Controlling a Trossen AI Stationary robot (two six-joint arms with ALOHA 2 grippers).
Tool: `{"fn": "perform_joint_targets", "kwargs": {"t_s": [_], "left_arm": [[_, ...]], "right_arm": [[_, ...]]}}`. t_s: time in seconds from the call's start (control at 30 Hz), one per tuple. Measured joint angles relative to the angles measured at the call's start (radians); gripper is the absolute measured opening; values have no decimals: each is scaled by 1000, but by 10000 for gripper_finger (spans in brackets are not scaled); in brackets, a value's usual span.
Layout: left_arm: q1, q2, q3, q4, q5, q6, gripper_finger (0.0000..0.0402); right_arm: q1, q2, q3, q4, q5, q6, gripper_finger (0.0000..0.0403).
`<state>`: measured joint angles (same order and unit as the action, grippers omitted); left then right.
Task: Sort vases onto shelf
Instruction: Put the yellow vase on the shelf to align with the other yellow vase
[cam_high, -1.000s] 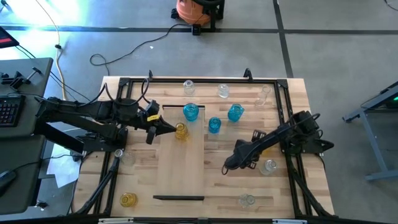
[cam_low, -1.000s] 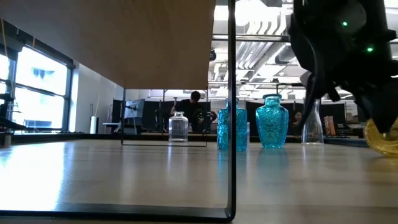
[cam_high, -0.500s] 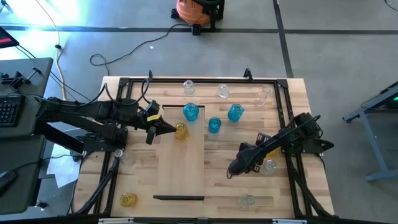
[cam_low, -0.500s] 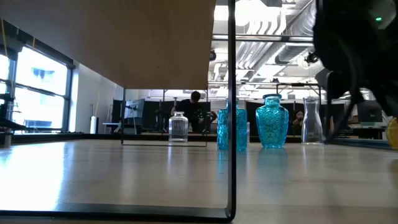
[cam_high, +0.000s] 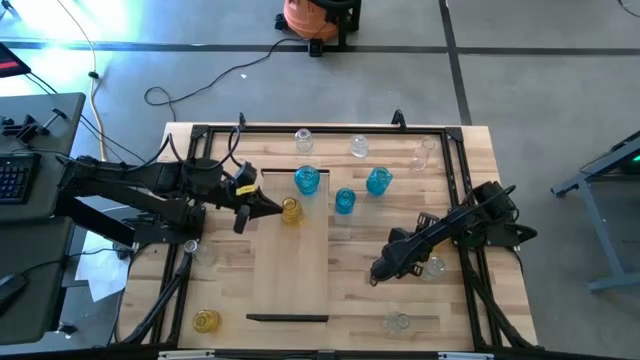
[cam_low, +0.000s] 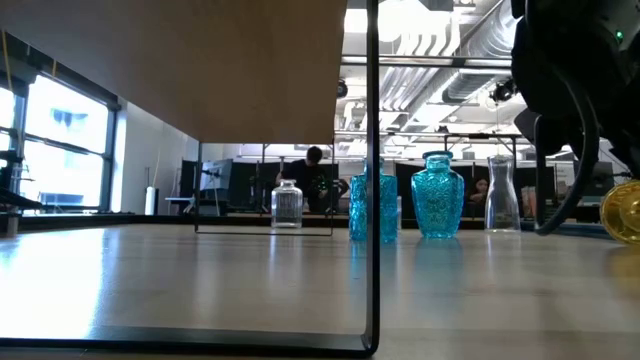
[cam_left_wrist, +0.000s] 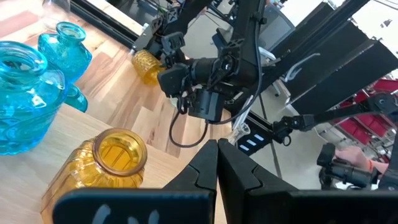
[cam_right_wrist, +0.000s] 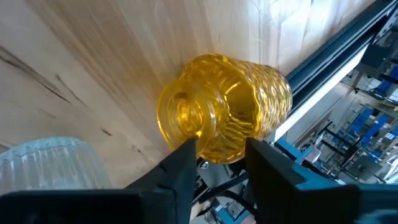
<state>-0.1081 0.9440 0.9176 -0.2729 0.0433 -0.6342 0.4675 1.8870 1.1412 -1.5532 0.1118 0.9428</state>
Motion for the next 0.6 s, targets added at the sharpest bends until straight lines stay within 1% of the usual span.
{"fn": "perform_joint_targets", "kwargs": {"t_s": [0.17, 0.33, 0.43, 0.6], "left_arm": [[0, 0, 0, 0, 3, 1, 0], [0, 0, 0, 0, 15, 2, 0], [0, 0, 0, 0, 26, 1, 0], [0, 0, 0, 0, 26, 0, 0]], "right_arm": [[0, 0, 0, 7, 0, 24, 91], [0, 0, 0, 74, -1, 26, 63], [0, 0, 0, 92, -7, 28, 56], [0, 0, 0, 93, 8, 27, 56]]}}
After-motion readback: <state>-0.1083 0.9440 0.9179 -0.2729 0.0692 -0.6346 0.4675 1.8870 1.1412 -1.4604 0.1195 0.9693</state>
